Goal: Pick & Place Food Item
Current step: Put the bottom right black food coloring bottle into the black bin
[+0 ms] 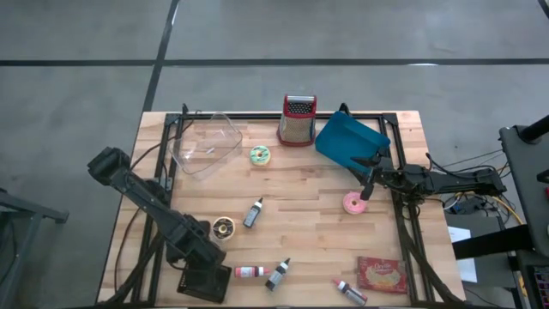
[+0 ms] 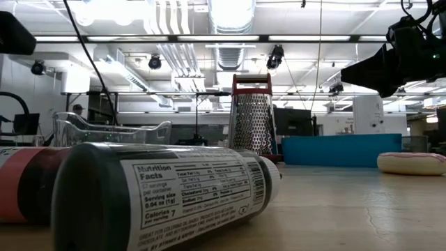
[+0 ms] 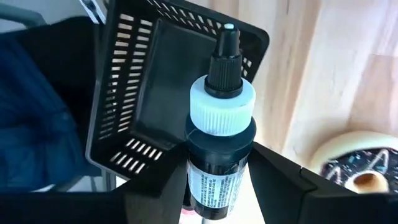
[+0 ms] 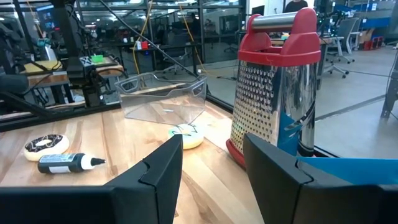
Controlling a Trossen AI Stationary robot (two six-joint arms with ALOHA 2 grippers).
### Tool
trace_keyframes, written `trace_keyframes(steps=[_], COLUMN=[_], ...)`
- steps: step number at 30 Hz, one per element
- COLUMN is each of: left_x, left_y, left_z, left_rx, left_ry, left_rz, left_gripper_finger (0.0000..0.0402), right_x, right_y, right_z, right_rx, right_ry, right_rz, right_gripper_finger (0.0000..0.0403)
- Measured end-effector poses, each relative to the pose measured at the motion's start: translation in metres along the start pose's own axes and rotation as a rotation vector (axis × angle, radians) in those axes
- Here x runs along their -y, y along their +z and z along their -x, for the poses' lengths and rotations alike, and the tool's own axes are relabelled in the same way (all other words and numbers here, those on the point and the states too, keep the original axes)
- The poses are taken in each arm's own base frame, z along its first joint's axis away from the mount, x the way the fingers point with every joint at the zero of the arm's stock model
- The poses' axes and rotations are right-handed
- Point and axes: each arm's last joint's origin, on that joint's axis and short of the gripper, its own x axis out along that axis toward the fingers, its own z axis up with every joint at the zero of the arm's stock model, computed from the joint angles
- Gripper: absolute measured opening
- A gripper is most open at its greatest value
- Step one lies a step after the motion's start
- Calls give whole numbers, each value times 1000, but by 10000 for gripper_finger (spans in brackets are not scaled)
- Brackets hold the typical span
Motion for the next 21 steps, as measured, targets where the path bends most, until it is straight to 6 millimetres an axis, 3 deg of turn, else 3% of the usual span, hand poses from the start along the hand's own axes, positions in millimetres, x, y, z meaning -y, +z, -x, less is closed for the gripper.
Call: trace_keyframes(steps=[9, 21], left_x=[-6, -20], left_y=[7, 14], left_z=[-10, -4], left_rx=[-6, -66], left_ry=[35, 0], left_rz=[-68, -78], left_gripper_finger=[165, 165], right_x=[0, 0], right_y=[0, 0], right_z=[0, 0], right_rx=[0, 0], right_ry=[0, 0], right_rz=[0, 0], right_gripper_finger=[164, 164])
